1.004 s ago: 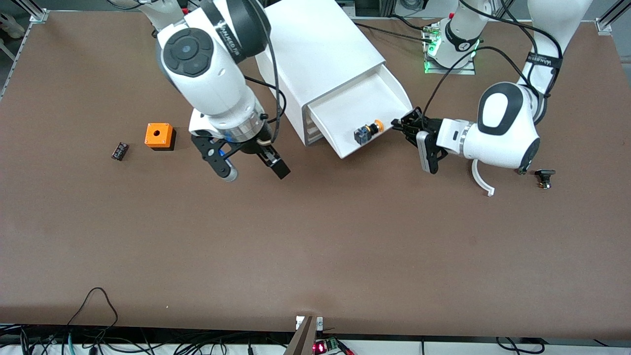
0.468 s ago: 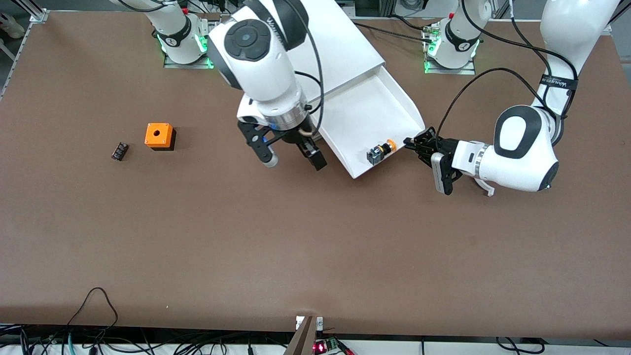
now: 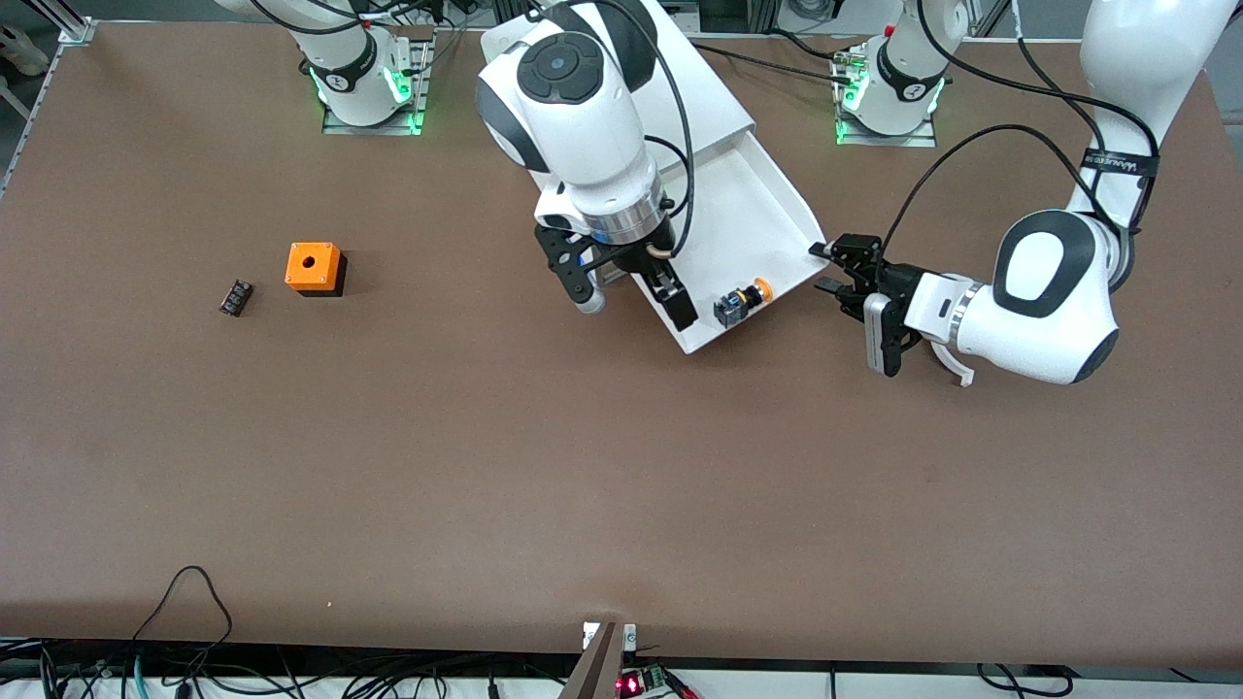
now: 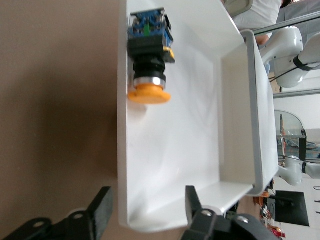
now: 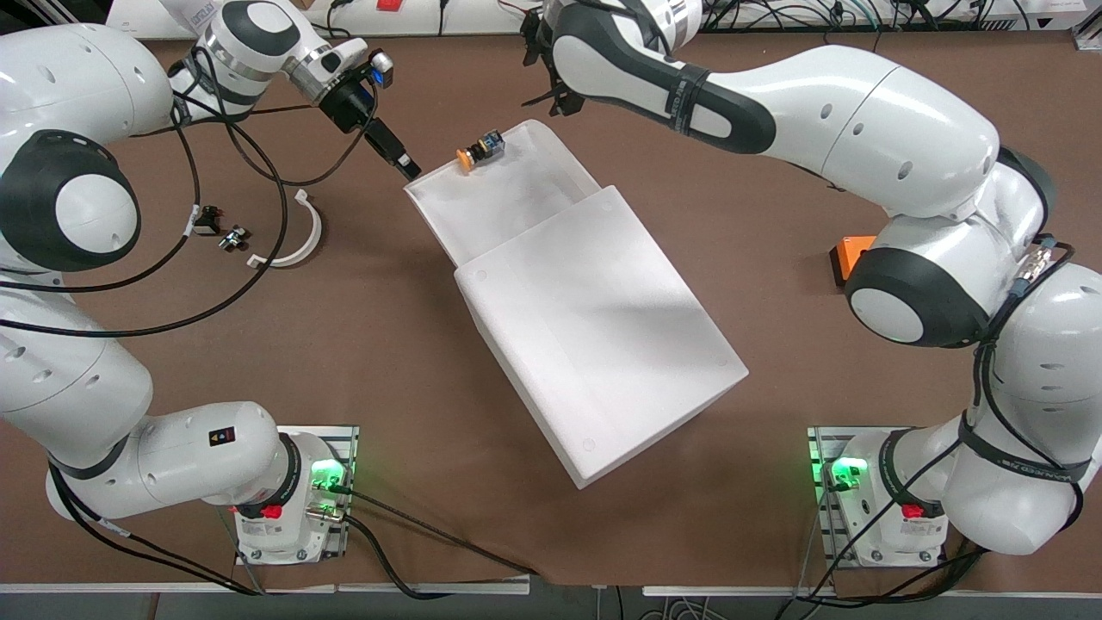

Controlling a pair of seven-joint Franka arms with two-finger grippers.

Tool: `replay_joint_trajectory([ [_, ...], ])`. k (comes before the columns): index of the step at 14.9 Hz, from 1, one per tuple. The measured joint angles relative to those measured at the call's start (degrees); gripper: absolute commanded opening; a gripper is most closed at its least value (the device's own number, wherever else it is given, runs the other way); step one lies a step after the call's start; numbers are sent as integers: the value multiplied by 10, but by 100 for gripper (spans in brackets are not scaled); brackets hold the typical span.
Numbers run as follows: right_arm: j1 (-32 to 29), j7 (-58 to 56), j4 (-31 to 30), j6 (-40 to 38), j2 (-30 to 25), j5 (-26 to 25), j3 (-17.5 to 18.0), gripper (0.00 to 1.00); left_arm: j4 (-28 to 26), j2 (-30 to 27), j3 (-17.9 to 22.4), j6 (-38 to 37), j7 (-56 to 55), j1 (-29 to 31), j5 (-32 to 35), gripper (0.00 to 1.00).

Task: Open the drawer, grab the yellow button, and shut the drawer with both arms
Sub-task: 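Grasp the orange button with the right gripper while the left gripper withdraws, then lift the orange button out with the right gripper while the left gripper approaches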

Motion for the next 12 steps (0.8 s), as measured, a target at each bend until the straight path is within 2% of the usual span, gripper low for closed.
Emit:
replay_joint_trajectory([
  [7,46,72,1,64,41,-6,-1,99,130,-4,-4,-135,-193,1,113,100],
  [12,61,82,1,80,64,-23,-1,99,207,-17,-14,-169,-331,-10,198,100],
])
